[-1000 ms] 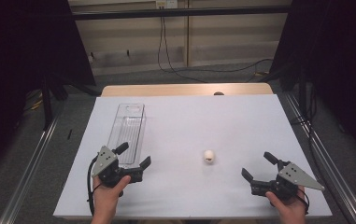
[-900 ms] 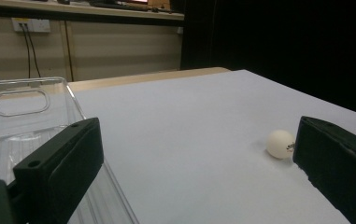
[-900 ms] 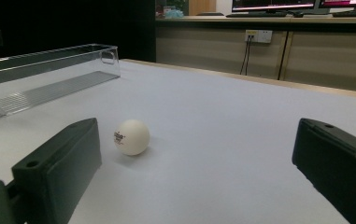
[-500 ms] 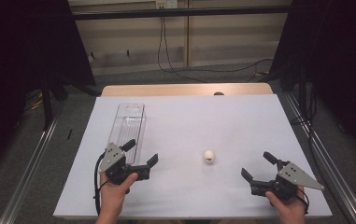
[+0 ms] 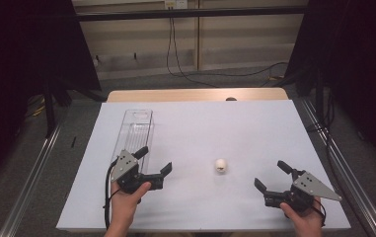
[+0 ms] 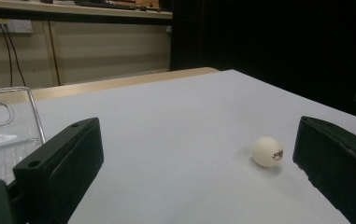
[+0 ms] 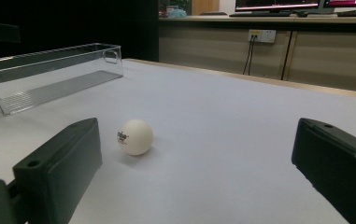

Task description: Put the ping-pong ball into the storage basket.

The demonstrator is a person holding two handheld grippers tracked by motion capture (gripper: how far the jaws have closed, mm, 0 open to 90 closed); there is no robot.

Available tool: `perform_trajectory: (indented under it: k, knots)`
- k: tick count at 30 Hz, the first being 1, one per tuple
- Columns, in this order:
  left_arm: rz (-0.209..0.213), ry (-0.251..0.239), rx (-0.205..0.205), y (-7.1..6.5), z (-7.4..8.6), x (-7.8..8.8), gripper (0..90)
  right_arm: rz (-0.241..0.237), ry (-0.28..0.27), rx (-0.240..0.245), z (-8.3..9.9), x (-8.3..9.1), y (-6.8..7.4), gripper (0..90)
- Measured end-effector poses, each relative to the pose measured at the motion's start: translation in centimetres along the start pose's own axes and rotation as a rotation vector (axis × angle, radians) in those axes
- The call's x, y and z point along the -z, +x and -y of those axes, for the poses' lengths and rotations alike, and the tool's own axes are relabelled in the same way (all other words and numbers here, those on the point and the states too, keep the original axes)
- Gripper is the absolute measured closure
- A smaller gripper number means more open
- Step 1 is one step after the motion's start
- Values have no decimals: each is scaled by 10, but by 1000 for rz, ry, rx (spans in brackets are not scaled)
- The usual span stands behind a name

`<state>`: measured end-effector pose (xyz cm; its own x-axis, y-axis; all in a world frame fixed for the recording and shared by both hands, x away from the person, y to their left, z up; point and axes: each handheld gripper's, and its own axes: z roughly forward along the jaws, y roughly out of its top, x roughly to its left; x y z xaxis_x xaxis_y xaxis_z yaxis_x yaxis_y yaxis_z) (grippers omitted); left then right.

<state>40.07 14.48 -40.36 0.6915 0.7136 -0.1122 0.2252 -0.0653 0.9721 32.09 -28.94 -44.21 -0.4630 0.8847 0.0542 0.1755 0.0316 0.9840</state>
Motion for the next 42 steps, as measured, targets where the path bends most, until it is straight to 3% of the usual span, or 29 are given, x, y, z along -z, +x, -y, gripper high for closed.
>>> perform_trajectory:
  k: [17, 21, 22, 42]
  knots:
    - [33, 24, -6, -11, 0, -15, 19, -6, 1, 1, 0, 0, 0, 10]
    - [43, 49, -32, -12, -1, -18, 19, -5, 0, 1, 0, -1, 1, 11]
    - [40, 39, -11, -14, 0, -20, 19, -5, 0, 1, 0, -1, 1, 11]
    - [65, 79, -20, -18, 3, -35, 19, -12, 2, 1, 0, -2, 1, 11]
